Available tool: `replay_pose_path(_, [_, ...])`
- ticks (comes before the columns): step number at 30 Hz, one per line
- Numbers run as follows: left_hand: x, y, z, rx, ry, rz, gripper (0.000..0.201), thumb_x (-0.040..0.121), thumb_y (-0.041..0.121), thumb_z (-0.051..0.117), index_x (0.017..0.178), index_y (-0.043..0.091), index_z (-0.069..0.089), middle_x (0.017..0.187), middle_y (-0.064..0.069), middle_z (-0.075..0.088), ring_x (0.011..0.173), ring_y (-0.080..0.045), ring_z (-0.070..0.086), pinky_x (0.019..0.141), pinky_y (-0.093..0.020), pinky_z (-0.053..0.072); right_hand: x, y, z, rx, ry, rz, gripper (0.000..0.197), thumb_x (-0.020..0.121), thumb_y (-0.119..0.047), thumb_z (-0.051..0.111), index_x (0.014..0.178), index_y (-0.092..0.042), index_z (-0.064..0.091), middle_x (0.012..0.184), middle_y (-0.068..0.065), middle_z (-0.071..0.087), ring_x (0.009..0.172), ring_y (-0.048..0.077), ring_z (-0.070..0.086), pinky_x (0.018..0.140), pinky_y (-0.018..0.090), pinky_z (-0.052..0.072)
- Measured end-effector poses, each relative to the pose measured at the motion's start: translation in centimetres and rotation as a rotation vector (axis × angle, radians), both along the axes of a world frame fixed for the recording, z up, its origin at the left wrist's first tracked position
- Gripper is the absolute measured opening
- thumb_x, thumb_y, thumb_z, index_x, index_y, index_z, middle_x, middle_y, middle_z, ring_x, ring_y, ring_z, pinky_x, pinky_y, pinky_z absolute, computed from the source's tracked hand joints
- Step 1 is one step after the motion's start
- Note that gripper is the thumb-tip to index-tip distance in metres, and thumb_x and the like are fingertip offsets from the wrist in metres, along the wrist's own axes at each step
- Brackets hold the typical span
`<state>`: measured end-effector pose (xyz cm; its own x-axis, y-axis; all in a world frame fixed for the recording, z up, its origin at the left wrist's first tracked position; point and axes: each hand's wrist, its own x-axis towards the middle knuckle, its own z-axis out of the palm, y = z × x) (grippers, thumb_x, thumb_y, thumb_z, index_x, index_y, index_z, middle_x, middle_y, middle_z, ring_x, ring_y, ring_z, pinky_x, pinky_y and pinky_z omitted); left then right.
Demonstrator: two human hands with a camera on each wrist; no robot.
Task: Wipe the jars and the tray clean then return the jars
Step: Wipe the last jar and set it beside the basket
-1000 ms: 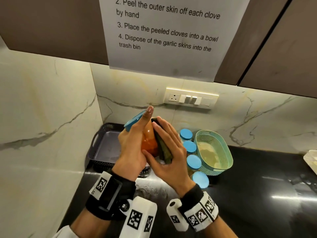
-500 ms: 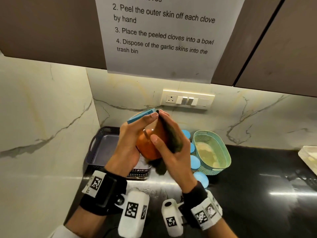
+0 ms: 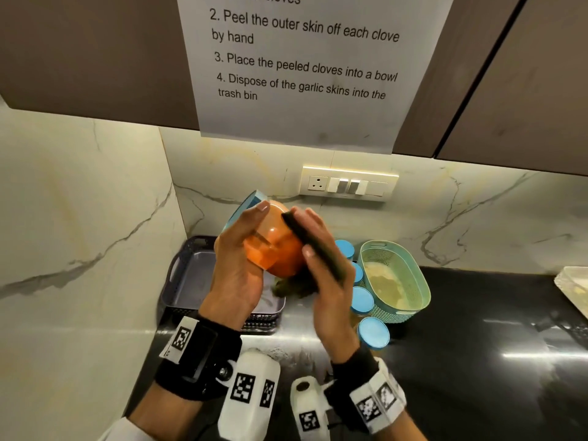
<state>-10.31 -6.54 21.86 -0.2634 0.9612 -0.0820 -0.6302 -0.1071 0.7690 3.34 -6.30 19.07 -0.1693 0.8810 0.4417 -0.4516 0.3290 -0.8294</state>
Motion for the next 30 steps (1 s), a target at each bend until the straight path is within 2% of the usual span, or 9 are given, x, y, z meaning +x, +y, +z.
replay_pose_path(3, [0.1,-0.5,0.2,0.061,0.009,-0.042,0.1,0.042,0.05,0.098,0.128,0.012,0.063,0.113,-0.009,0.073,0.105,-0.028,0.071,0.085,-0.046,0.061,0.5,2.1,2.2,-0.41,0.196,0.178,0.045,0.105,-0.012,0.041,0.145,0.001,0.056,0.143,0.019,0.063,0.136,0.03,0.058,0.099,0.037,0.057])
replay_pose_path(6, [-0.2,-0.4,0.2,0.095,0.075,0.02,0.099,0.041,0.056,0.097,0.127,0.016,0.067,0.118,-0.01,0.071,0.114,-0.032,0.066,0.095,-0.052,0.057,0.1,3.6,2.2,-0.592,0.203,0.3,0.049,0.106,-0.029,0.042,0.148,-0.009,0.056,0.152,0.021,0.055,0.145,0.041,0.046,0.121,0.055,0.038])
replay_pose_path(10, [-0.1,-0.2,0.1,0.17,0.234,0.22,0.094,0.054,0.057,0.093,0.132,0.013,0.065,0.123,-0.021,0.067,0.12,-0.041,0.063,0.102,-0.062,0.052,-2.0,3.6,1.6,-0.788,0.258,0.434,0.053,0.099,-0.041,0.057,0.145,-0.015,0.061,0.143,0.017,0.062,0.127,0.035,0.058,0.118,0.049,0.041])
replay_pose_path(13, [-0.6,0.8,0.2,0.194,0.42,0.413,0.076,0.055,0.06,0.089,0.12,0.028,0.066,0.111,0.002,0.071,0.107,-0.015,0.069,0.098,-0.044,0.058,-3.7,2.2,0.7,-0.939,0.347,0.504,0.049,0.094,-0.042,0.056,0.126,-0.009,0.075,0.127,0.02,0.071,0.114,0.035,0.068,0.111,0.047,0.047])
replay_pose_path(15, [-1.0,1.3,0.0,0.226,0.652,0.551,0.075,0.057,0.069,0.086,0.118,0.033,0.061,0.109,0.014,0.068,0.102,0.003,0.066,0.094,-0.026,0.056,-4.4,1.4,-0.2,-0.989,0.384,0.503,0.053,0.102,-0.042,0.047,0.134,-0.006,0.07,0.137,0.022,0.067,0.131,0.039,0.061,0.119,0.051,0.039])
replay_pose_path(19, [-2.3,1.6,-1.8,0.211,0.856,0.681,0.083,0.062,0.057,0.085,0.126,0.01,0.061,0.116,0.005,0.066,0.104,0.007,0.062,0.098,-0.028,0.055,-3.9,0.0,-1.3,-1.006,0.415,0.425,0.053,0.106,-0.044,0.048,0.141,-0.007,0.064,0.142,0.024,0.064,0.14,0.042,0.053,0.123,0.056,0.035])
replay_pose_path(22, [-2.4,1.0,-3.6,0.152,0.83,0.635,0.078,0.059,0.056,0.086,0.123,0.02,0.061,0.117,0.006,0.069,0.107,-0.008,0.065,0.099,-0.038,0.055,-2.4,-0.2,-1.7,-0.932,0.449,0.306,0.05,0.108,-0.042,0.044,0.139,-0.01,0.066,0.131,0.023,0.07,0.123,0.039,0.067,0.102,0.051,0.056])
replay_pose_path(24, [-1.4,0.0,-4.8,0.166,0.783,0.526,0.068,0.058,0.052,0.088,0.117,0.026,0.065,0.109,0.015,0.071,0.103,-0.008,0.067,0.093,-0.031,0.056,-1.4,0.8,-2.3,-0.895,0.419,0.246,0.048,0.107,-0.043,0.044,0.139,-0.014,0.067,0.13,0.02,0.072,0.114,0.034,0.072,0.088,0.044,0.063])
replay_pose_path(30, [2.5,-1.2,-8.0,0.196,0.635,0.128,0.07,0.061,0.037,0.09,0.121,0.008,0.068,0.112,-0.006,0.075,0.105,-0.016,0.071,0.09,-0.028,0.056,2.6,3.1,-6.7,-0.923,0.244,0.093,0.048,0.108,-0.042,0.044,0.135,-0.012,0.069,0.132,0.017,0.071,0.118,0.033,0.071,0.1,0.047,0.059])
